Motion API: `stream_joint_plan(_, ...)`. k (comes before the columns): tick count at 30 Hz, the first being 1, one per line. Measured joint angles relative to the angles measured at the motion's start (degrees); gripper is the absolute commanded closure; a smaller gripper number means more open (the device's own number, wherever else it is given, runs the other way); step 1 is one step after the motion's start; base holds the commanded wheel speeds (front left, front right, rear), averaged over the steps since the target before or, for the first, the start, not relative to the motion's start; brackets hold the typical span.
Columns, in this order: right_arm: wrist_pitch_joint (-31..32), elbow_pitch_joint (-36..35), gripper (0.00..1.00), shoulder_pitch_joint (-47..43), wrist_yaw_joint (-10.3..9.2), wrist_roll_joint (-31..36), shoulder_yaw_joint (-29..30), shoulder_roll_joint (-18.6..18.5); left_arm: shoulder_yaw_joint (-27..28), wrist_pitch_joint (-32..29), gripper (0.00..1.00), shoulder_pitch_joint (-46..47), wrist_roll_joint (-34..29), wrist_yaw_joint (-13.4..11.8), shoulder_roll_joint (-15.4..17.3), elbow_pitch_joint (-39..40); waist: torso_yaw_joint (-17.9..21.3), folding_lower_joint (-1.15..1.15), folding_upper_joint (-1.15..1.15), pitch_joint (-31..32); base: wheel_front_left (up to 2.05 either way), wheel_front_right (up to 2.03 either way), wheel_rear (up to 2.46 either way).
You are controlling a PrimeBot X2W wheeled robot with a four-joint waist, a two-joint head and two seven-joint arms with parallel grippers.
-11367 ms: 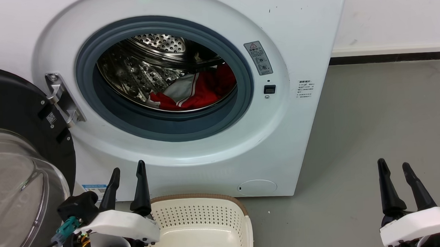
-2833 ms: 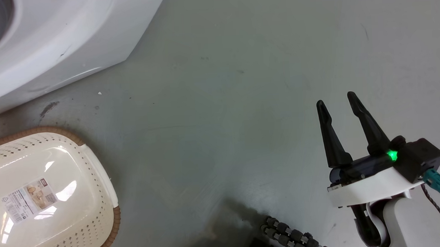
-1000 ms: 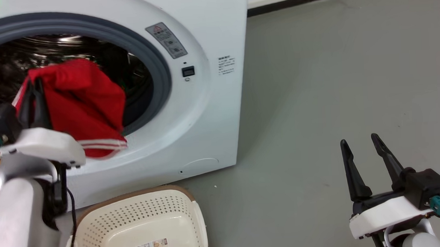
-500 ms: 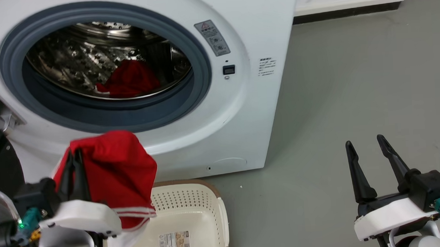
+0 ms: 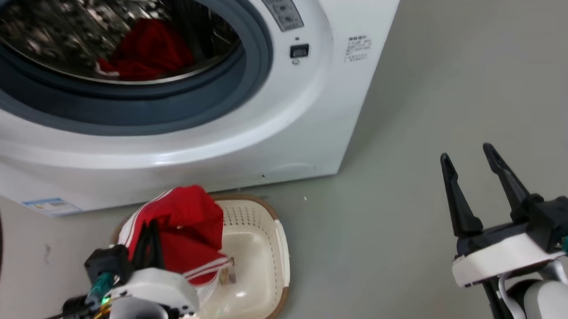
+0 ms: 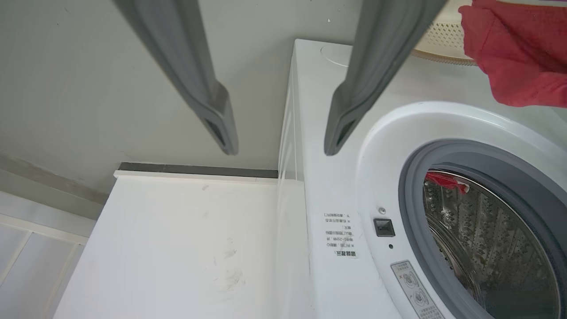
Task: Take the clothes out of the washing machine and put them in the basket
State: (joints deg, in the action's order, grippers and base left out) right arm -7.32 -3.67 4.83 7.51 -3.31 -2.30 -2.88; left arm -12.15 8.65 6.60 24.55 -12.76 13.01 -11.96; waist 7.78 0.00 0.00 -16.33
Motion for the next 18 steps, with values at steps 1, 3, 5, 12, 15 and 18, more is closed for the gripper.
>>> stream_joint_plan(1,-0.1,-0.1,0.0,0.5,0.0,0.0,-0.1,0.0,-0.5,0.9,1.0,1.2,-0.2,0.4,-0.3,-1.5,0.3,0.0,0.0,-0.9,0.0,0.0,0.0)
stream_joint_plan(3,-0.3,-0.1,0.0,1.6,0.0,0.0,-0.4,0.0,-0.7,2.1,1.0,3.7,-0.3,1.2,-0.6,-4.8,0.9,0.0,0.0,-2.8,0.0,0.0,0.0)
stream_joint_plan(5,-0.6,0.1,0.0,2.5,0.0,-0.1,-0.5,0.0,-1.2,3.0,1.0,6.1,-0.9,1.9,-0.7,-8.6,1.6,0.0,0.0,-4.7,0.0,0.0,0.0)
stream_joint_plan(12,-1.8,1.4,0.0,4.4,0.0,-0.7,-0.6,0.0,-1.8,5.4,1.0,14.9,-1.7,4.3,-1.4,-23.9,4.7,0.01,0.0,-10.5,0.0,0.0,0.0)
stream_joint_plan(15,-2.5,1.8,0.0,5.1,0.0,-0.9,-0.9,0.0,-1.7,6.0,1.0,17.9,-2.7,5.2,-1.0,-30.0,6.5,0.01,0.0,-12.5,0.0,0.0,0.0)
stream_joint_plan(18,-3.1,2.0,0.0,6.0,0.0,-1.5,-1.0,0.0,-1.3,6.3,1.0,21.1,-3.7,5.3,-0.6,-34.3,8.1,0.01,0.0,-14.6,0.0,0.0,0.0)
